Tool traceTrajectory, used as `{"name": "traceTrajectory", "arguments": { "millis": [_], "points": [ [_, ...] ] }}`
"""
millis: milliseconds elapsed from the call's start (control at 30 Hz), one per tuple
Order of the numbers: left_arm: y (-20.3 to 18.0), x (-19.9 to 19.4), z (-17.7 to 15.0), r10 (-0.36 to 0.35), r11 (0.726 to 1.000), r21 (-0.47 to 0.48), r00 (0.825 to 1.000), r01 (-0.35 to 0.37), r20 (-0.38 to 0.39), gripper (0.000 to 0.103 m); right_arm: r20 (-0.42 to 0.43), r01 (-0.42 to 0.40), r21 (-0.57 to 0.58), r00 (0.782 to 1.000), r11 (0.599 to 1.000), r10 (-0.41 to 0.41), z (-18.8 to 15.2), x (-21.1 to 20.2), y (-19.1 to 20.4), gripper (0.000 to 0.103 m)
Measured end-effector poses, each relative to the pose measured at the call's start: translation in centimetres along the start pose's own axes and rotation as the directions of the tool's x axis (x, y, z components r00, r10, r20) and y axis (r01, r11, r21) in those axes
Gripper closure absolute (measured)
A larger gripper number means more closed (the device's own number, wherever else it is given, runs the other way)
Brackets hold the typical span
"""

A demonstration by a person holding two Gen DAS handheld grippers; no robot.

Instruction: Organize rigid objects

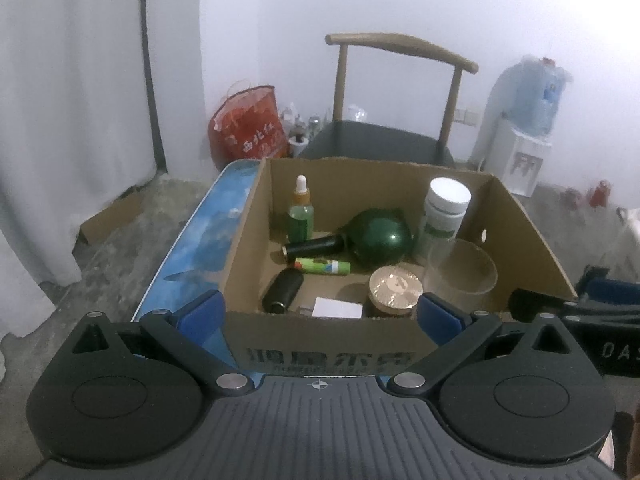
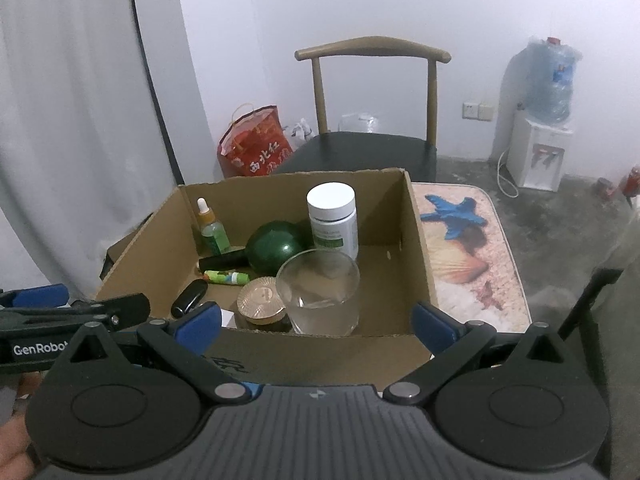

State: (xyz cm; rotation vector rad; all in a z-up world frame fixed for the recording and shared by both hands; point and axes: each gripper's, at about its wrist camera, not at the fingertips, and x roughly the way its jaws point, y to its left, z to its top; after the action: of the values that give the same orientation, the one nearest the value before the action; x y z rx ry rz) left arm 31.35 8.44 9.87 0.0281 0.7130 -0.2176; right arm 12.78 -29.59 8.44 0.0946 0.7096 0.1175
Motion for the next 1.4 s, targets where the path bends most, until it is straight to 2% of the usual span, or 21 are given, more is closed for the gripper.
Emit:
{"name": "traceTrajectory", "arguments": {
  "millis": [1400],
  "points": [
    [-0.29, -0.12, 0.04, 0.007, 1.000, 0.008, 1.000, -0.007, -0.026, 0.004, -0.036, -0.005, 0.028, 0.999, 1.000, 0.006, -0.38, 0.13, -0.26, 0.000]
  ]
}}
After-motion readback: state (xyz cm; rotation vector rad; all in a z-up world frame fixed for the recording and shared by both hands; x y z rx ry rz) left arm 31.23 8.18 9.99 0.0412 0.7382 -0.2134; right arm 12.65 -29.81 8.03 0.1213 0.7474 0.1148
